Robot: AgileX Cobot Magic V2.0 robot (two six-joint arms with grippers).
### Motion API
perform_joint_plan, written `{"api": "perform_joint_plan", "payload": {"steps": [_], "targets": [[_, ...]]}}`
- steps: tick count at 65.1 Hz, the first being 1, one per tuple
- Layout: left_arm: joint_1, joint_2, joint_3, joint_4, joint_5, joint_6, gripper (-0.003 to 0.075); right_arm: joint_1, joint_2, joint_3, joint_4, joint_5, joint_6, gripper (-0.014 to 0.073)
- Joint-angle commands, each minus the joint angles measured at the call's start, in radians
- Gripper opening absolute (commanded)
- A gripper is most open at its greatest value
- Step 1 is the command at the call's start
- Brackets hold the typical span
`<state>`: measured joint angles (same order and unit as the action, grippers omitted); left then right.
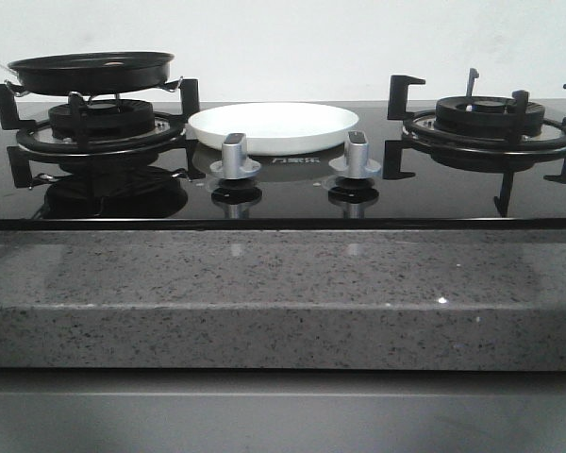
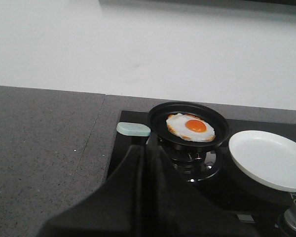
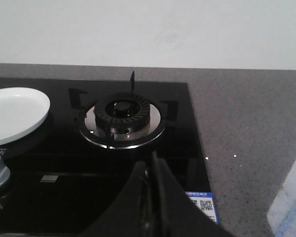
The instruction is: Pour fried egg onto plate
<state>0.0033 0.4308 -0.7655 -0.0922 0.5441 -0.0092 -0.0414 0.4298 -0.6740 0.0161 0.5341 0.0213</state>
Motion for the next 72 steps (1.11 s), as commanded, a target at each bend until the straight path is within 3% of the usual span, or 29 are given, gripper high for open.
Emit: {"api": "perform_joint_plan", "payload": {"steps": [1, 18, 24, 28, 35, 40, 43, 72], "targets": [[-0.001, 0.022, -0.021, -0.004, -0.070, 0.000, -0.0019, -0.006, 0.025, -0.026, 0.002, -0.074, -0.007, -0.0067], [-0.001, 0.026, -0.019, -0.004, -0.073, 0.000, -0.0018, -0.006, 0.026, -0.026, 0.001, -0.075, -0.007, -0.0062], [-0.001, 0.026, -0.019, 0.012, -0.073, 0.000, 0.0011, -0.006, 0.026, -0.026, 0.001, -0.076, -0.007, 0.0058], [-0.001, 0.026, -0.019, 0.032, -0.071, 0.000, 0.0090, -0.006, 0.026, -0.026, -0.004, -0.080, -0.007, 0.0187], [-0.001, 0.026, -0.019, 0.069, -0.071, 0.000, 0.0318, -0.006, 0.026, -0.026, -0.016, -0.082, -0.007, 0.0418], [-0.001, 0.026, -0.019, 0.074, -0.071, 0.000, 0.0462, -0.006, 0.026, -0.026, -0.016, -0.082, -0.007, 0.0462], [-0.001, 0.026, -0.019, 0.072, -0.071, 0.000, 0.0493, -0.006, 0.026, -0.026, -0.016, -0.082, -0.007, 0.0458], [-0.012, 0.026, -0.019, 0.060, -0.071, 0.000, 0.0417, -0.006, 0.027, -0.026, 0.006, -0.131, -0.007, 0.0456]]}}
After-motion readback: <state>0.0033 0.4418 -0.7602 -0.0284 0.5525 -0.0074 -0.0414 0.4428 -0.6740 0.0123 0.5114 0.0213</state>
